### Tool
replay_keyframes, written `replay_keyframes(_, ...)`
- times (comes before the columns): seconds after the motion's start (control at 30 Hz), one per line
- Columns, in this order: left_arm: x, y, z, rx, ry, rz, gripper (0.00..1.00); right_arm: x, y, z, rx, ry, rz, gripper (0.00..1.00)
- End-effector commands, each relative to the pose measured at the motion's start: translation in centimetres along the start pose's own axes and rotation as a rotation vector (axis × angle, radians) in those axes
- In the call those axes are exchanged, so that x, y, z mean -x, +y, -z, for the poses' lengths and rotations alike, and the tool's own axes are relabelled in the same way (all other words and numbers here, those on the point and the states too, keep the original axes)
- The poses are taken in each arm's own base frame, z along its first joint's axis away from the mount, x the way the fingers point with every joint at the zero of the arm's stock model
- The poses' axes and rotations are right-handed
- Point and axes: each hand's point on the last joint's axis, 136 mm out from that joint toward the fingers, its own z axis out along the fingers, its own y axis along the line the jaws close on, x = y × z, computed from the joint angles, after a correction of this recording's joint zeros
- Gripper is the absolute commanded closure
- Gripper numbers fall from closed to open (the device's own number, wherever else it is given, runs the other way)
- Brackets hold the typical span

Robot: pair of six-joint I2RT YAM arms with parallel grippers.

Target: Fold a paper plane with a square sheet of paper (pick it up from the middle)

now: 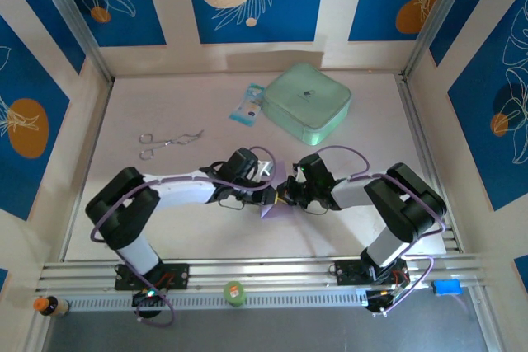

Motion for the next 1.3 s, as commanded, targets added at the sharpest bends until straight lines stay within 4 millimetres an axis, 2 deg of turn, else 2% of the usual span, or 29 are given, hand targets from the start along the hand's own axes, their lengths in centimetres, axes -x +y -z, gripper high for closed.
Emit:
replay_keyframes(0.0,0.1,-2.1,-0.5,-0.118,0.053,0.014,0.98,-0.6,-2.4,0.0,-0.079,0.0,-0.042,1.0)
replay_keyframes(0.27,-0.8,0.3,-1.8,-0.039,0.095,0.068,0.98,-0.7,-2.4,0.0,-0.08,0.002,-0.043,1.0)
replay_keyframes(0.53,-2.0,2.8,-2.1,0.057,0.128,0.066,0.98,-0.7,-2.6,0.0,-0.086,0.001,-0.046,1.0)
replay_keyframes(1.27,-3.6,4.0,-1.9,0.062,0.151,0.086,0.98,-0.6,-3.0,0.1,-0.097,-0.003,-0.046,1.0)
